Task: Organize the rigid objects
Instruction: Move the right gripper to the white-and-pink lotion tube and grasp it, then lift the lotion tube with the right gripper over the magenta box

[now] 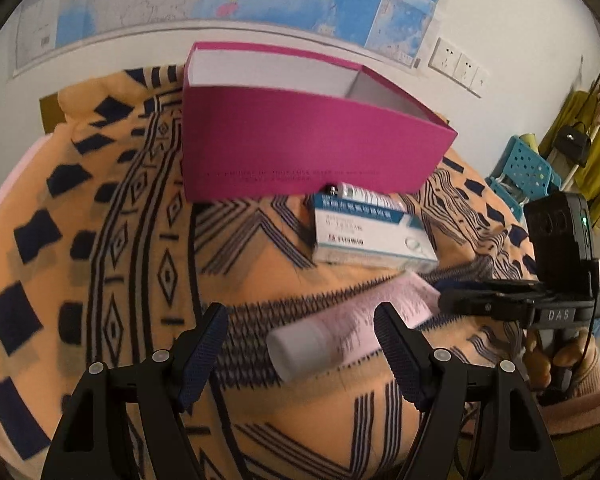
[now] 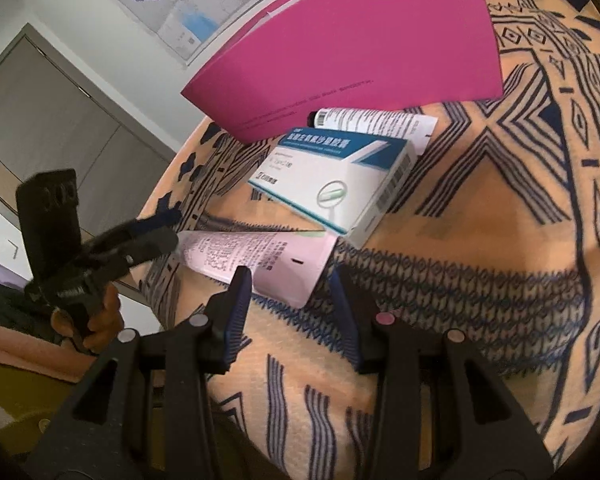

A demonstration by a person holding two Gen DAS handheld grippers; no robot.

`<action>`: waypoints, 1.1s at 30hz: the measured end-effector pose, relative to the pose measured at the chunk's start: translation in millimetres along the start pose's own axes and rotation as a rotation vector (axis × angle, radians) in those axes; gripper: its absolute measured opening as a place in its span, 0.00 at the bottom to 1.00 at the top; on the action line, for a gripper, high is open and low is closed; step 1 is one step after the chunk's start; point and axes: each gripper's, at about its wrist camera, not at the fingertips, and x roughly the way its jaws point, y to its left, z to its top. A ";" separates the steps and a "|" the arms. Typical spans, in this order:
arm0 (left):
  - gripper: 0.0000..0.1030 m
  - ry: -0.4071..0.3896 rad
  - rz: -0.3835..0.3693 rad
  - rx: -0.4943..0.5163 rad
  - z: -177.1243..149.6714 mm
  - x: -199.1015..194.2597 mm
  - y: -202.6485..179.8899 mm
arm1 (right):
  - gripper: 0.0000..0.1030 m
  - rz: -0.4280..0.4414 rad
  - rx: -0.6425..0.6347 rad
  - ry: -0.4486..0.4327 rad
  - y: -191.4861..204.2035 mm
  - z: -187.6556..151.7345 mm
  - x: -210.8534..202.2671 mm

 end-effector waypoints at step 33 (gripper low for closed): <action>0.50 -0.045 -0.020 0.011 12.4 -14.5 -0.2 | 0.31 -0.032 -0.123 -0.099 37.1 21.7 -22.6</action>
